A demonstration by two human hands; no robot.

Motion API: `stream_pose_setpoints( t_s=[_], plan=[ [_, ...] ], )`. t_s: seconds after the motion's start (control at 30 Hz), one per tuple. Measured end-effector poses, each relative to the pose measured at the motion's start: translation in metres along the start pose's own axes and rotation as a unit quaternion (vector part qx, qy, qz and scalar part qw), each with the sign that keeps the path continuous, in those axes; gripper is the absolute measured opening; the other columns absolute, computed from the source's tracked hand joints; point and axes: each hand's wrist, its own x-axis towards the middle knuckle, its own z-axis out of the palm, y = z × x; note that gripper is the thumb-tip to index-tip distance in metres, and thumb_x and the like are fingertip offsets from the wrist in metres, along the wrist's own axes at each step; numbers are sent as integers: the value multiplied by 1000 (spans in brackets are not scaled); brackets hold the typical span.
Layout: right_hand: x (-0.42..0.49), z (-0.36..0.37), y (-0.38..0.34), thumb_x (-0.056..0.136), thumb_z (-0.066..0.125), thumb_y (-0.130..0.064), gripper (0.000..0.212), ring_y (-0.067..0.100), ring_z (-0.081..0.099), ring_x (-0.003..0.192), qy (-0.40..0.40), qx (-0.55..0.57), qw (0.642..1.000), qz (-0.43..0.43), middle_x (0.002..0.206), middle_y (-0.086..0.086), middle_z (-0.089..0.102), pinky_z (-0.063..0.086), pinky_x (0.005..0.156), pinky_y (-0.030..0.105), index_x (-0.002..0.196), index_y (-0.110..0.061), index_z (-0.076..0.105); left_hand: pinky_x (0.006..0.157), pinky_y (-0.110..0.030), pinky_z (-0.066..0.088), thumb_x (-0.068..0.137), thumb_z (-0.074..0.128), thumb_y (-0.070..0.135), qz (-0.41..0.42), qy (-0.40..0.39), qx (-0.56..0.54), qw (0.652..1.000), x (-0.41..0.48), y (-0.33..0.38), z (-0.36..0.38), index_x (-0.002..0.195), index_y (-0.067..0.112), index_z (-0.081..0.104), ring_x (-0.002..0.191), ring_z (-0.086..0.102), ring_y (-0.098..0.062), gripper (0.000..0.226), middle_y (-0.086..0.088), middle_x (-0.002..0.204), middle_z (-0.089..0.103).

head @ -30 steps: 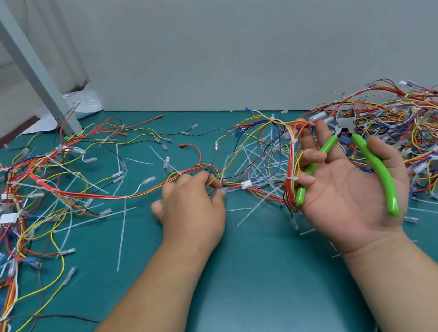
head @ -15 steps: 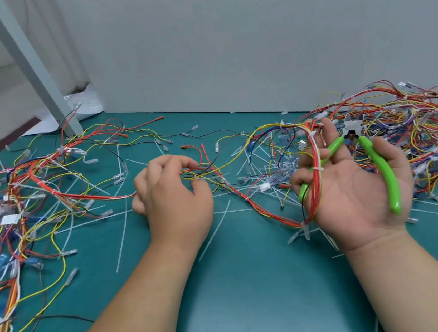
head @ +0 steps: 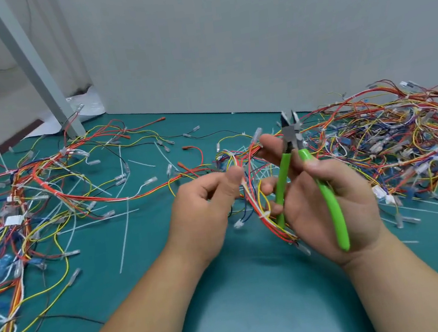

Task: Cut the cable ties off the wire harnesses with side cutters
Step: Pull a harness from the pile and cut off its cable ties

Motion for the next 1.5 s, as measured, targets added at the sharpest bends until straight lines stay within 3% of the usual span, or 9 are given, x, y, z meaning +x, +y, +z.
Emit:
stream_pose_setpoints(
  t_s=[0.2,0.37,0.47,0.57,0.77,0.9,1.2,1.37,1.5],
  plan=[
    [0,5,6,74,56,-17,63,21,56,81,41,-72,997,-5,132,6,65,28,63,38,136,-6,59,57,-20,36,92,71,26,-56,-31,64,996,11,20,-9,79,5,72,64,46,-10,24,-7,65,59],
    [0,-2,-5,69,65,-25,64,21,54,78,51,8,998,-34,122,12,65,32,63,36,132,-11,63,61,-17,53,105,51,9,-105,-6,-7,994,35,38,-19,96,16,69,70,69,-7,21,1,82,79],
    [0,-6,-8,59,82,-34,78,21,53,77,50,57,997,-27,112,11,65,36,63,35,131,-13,63,57,-22,53,108,41,9,-94,-3,-17,995,46,48,-22,104,21,66,61,67,-10,28,5,79,76],
    [0,-7,-9,59,80,-39,75,22,53,78,58,77,995,-14,112,10,63,35,64,36,128,-14,65,53,-21,51,109,39,11,-54,14,-43,998,52,51,-22,111,22,66,55,61,-9,29,8,74,71],
    [0,-11,-11,69,67,-37,56,24,50,81,43,134,990,27,121,14,59,35,65,37,121,-16,66,52,-24,29,107,38,7,-9,45,-183,982,61,53,-16,91,29,66,61,37,-12,39,5,78,51],
    [0,-14,-12,72,63,-37,50,24,49,83,13,160,985,69,125,18,58,34,67,37,118,-17,65,57,-28,27,107,37,10,-36,58,-283,957,70,55,-16,86,27,64,63,37,-13,39,5,78,51],
    [1,-15,-7,69,69,-34,44,26,49,74,3,211,961,177,94,11,48,35,64,35,109,-17,62,58,-28,23,106,35,15,-28,44,-376,925,92,82,-15,89,25,57,59,33,-13,30,4,72,39],
    [2,-17,-6,76,62,-37,64,24,56,79,-20,242,960,138,142,21,50,36,68,36,138,-22,53,56,-27,22,107,35,18,-22,18,-422,906,92,96,-10,86,24,58,59,30,-13,32,3,71,34],
    [3,-21,-10,79,55,-38,79,22,55,82,-11,253,964,75,156,13,44,35,67,36,153,-14,42,59,-26,22,107,34,19,-24,9,-452,892,92,98,-15,84,25,56,59,29,-13,32,3,70,36]
  ],
)
